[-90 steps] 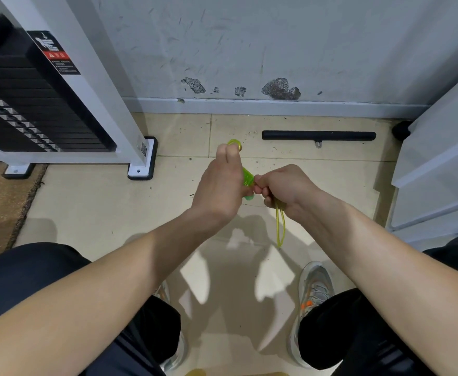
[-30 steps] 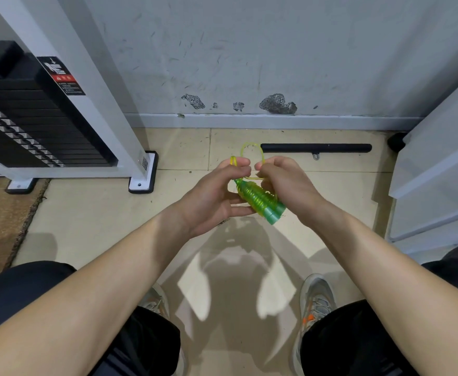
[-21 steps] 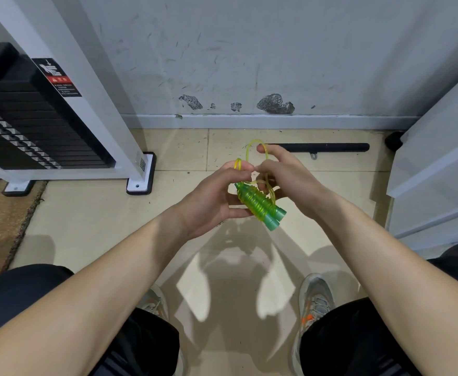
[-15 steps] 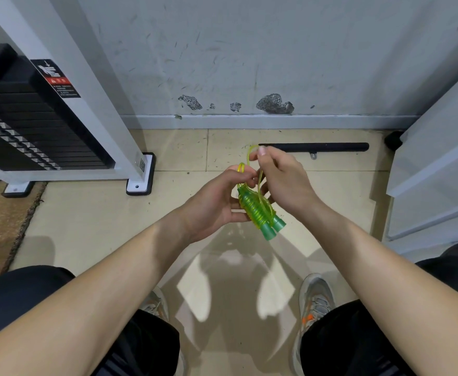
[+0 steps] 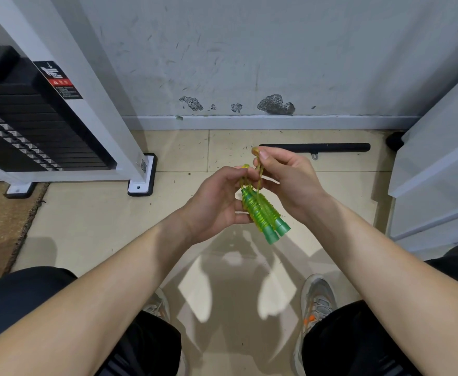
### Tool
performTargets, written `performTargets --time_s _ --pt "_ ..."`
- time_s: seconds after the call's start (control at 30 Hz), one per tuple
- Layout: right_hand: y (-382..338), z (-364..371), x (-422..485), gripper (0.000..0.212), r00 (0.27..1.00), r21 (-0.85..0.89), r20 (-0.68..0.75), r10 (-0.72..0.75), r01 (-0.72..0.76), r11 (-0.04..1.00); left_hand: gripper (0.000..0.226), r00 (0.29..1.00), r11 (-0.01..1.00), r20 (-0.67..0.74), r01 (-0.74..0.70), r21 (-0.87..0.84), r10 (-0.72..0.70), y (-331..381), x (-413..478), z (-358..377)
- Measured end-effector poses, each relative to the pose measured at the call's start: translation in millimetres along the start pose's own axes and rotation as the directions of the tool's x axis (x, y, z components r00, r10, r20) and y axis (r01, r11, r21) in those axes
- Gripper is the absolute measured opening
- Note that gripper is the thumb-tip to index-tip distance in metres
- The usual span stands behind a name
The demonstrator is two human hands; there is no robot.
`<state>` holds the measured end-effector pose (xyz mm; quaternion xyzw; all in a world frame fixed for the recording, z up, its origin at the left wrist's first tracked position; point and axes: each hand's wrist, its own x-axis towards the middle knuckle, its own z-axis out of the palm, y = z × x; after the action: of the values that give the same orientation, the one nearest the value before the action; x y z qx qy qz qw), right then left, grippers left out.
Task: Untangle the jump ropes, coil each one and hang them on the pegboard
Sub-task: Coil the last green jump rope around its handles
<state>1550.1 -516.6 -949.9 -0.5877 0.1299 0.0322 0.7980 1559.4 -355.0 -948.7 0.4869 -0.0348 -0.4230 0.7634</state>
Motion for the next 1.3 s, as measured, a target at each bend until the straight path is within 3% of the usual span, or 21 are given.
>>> performTargets --time_s 0.23,0.47,0.6,0.9,1.13,1.3 --pt "-4 -6 1 0.015 0.995 -0.16 0.004 -0.095 0.095 0.983 0.03 0.999 0.999 0.039 0.014 -0.035 -0.012 2 -2 -3" --pt "-15 -16 3 0.013 0.999 -0.35 0.032 -0.029 0.039 0.936 0.036 0.999 0.999 0.031 0.041 0.012 -0.042 -2 -2 -3" --pt "-14 -19 5 0.011 0.996 -0.515 0.089 0.003 0.044 0.856 0.042 0.999 0.999 0.001 0.05 0.017 -0.05 -4 -1 -3" --pt "-8 -20 5 0.023 0.986 -0.549 0.161 -0.045 0.127 0.826 0.042 0.995 0.99 -0.051 0.092 0.107 -0.087 -2 1 -14" --pt "-17 -32 5 0.046 0.95 -0.574 0.287 0.123 0.068 0.816 0.049 0.991 0.986 -0.011 0.133 0.099 -0.133 -2 1 -15" --pt "-12 -39 4 0.04 0.882 -0.485 0.377 0.284 -0.073 0.871 0.055 0.986 0.978 0.034 0.158 0.14 -0.164 0 -1 -15"
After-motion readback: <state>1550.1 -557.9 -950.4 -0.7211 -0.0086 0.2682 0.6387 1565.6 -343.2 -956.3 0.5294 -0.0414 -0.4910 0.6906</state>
